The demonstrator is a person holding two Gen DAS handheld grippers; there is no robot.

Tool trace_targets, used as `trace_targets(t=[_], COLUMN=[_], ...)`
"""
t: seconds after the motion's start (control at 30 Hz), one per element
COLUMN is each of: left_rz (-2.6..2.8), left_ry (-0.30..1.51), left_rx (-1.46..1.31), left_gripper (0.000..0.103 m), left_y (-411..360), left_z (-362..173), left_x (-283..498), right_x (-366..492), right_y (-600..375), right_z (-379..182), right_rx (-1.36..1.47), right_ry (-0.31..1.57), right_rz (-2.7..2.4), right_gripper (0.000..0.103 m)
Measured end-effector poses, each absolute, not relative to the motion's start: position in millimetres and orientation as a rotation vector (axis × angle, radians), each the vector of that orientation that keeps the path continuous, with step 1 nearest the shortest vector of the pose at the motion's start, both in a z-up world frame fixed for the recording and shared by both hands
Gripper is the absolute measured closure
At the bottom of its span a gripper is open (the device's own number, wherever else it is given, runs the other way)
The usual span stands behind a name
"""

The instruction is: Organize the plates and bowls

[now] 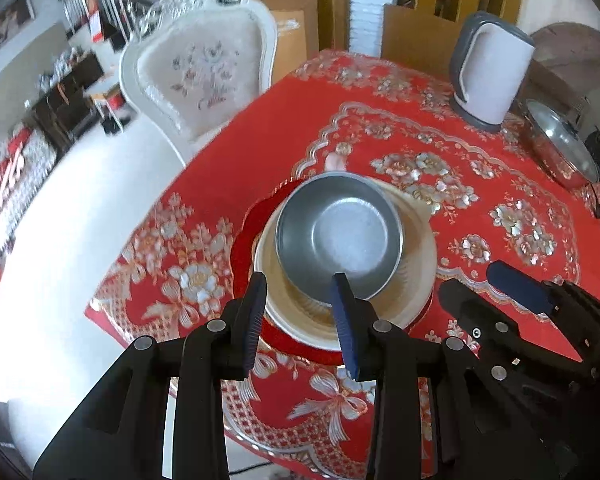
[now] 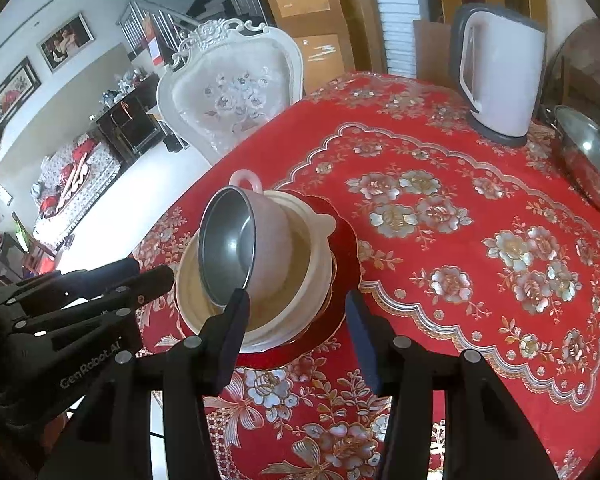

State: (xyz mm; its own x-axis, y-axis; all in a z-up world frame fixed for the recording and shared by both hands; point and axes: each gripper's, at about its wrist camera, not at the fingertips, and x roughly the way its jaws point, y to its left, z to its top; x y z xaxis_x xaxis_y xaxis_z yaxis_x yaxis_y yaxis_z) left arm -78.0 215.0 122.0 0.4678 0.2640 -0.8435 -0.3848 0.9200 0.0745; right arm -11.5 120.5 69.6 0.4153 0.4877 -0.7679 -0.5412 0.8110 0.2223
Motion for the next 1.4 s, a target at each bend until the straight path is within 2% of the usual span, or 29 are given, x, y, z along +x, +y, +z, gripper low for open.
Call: trace_targets(t=[0.2, 0.33, 0.43, 0.5, 0.83, 1.0, 1.4], left_rz=[0.266, 0.085, 0.278, 0.308, 0.312, 0.398, 0.332], left_ry=[0.952, 0.912, 0.919, 0.902, 0.967, 1.027, 1.018], left_rx=[-0.235, -0.558, -0.284, -0.225, -0.285, -0.165, -0.209], left_gripper=[0.07, 0.07, 0.07, 0.07, 0.07, 0.07, 0.07], left_y=[217.6, 248.0, 236.9, 231.9, 232.7, 221.4, 220.4], left_z=[124.4, 116.9, 122.8, 125.1, 110.8, 107.9, 105.3], left_x=[-81.8, -90.9, -88.1, -88.5, -78.5, -69.8, -66.9], right_x=[-11.1, -9.9, -11.0, -12.5, -13.2, -12.8, -9.7], right_y=[113.8, 109.0, 110.6, 113.3, 115.5, 116.1, 111.4], right_z=[73.1, 73.0, 70.7, 69.2, 65.5, 62.8, 61.6], right_rx=[-0.05, -0.038, -0.046, -0.054, -0.068, -0.071, -0.065], right_ry=[0.928, 0.925, 0.936, 0.942, 0.955, 0.962, 0.966], right_rz=[0.637, 0.627, 0.629, 0.639, 0.638, 0.635, 0.626], right_gripper=[0.053, 0.053, 0.053, 0.053, 0.053, 0.053, 0.053])
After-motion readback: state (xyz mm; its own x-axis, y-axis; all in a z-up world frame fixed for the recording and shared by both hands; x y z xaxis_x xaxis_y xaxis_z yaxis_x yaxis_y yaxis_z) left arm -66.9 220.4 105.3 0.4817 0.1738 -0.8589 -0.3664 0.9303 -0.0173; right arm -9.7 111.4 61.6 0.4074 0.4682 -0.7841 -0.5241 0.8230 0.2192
